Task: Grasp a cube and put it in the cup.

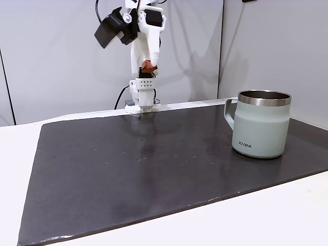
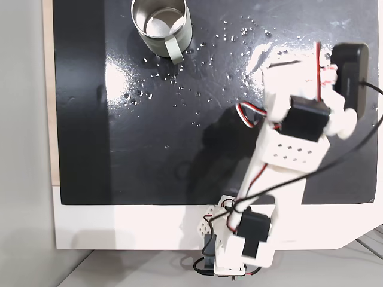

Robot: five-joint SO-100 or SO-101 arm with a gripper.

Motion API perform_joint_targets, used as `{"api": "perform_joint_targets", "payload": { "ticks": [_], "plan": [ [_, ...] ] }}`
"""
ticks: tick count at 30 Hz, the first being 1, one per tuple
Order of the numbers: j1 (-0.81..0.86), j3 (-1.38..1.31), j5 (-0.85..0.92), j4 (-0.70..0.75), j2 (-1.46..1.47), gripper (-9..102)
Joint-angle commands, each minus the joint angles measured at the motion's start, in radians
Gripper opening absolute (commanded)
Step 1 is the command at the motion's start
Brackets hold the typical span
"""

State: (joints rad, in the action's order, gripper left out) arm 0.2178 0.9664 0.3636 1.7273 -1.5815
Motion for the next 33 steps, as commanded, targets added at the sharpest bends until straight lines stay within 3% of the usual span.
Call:
{"api": "perform_joint_targets", "payload": {
  "ticks": [1, 20, 33],
  "plan": [
    [-0.060, -0.288, -0.075, 0.069, 0.137, 0],
    [-0.370, -0.856, -0.209, 0.060, 0.509, 0],
    [-0.469, -0.920, -0.235, -0.195, 0.620, 0]
  ]
}}
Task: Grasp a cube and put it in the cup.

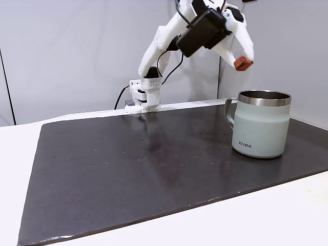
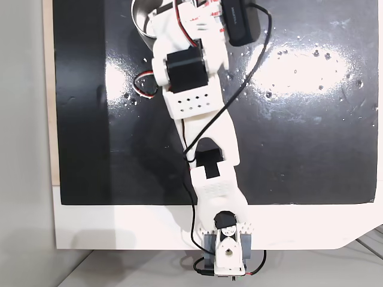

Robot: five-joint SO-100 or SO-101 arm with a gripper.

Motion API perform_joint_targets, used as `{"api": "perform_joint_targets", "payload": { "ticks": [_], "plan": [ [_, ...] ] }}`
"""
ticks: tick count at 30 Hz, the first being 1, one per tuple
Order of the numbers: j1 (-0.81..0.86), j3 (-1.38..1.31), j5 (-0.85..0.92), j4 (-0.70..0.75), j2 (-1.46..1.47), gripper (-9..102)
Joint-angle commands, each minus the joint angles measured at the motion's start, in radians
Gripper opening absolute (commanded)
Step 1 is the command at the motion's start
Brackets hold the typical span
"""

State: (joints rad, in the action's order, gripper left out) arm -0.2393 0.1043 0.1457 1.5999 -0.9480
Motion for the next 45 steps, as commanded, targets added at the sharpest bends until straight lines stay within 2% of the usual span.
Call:
{"api": "perform_joint_targets", "payload": {
  "ticks": [1, 6, 21, 23, 25, 27, 33, 45],
  "plan": [
    [-0.015, -0.058, -0.025, -0.095, -0.005, 0],
    [-0.037, -0.060, -0.026, -0.173, 0.057, 0],
    [-0.055, -0.138, -0.025, -0.147, 0.141, 0],
    [-0.054, -0.149, -0.025, -0.133, 0.141, 3],
    [-0.054, -0.156, -0.025, -0.115, 0.141, 13],
    [-0.054, -0.156, -0.023, -0.094, 0.137, 19],
    [-0.038, -0.169, -0.028, -0.044, 0.137, 22],
    [-0.037, -0.206, -0.021, -0.008, 0.137, 21]
  ]
}}
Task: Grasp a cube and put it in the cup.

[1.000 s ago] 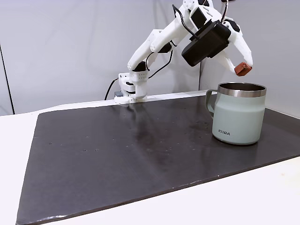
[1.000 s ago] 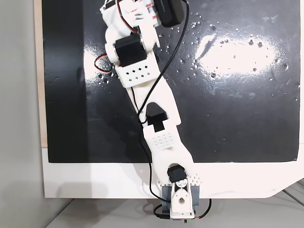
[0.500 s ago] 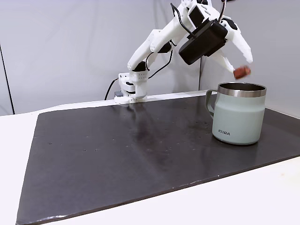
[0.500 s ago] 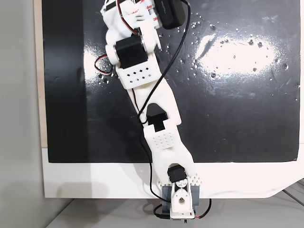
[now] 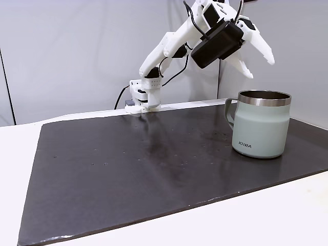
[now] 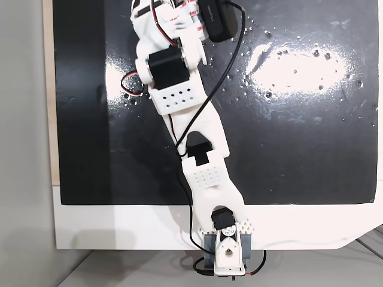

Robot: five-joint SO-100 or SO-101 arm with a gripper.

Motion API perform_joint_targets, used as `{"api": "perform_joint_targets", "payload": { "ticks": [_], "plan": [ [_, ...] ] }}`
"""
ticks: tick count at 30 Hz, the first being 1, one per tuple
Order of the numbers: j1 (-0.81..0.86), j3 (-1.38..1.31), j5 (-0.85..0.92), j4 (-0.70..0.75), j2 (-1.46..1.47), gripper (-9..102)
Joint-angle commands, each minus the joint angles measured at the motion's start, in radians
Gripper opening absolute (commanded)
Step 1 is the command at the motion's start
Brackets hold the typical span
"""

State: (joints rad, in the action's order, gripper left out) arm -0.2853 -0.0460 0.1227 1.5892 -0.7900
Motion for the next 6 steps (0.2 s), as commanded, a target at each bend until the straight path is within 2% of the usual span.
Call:
{"api": "perform_joint_targets", "payload": {
  "ticks": [1, 6],
  "plan": [
    [0.008, -0.055, 0.002, 0.006, -0.021, 21],
    [-0.005, -0.055, -0.002, 0.014, -0.021, 21]
  ]
}}
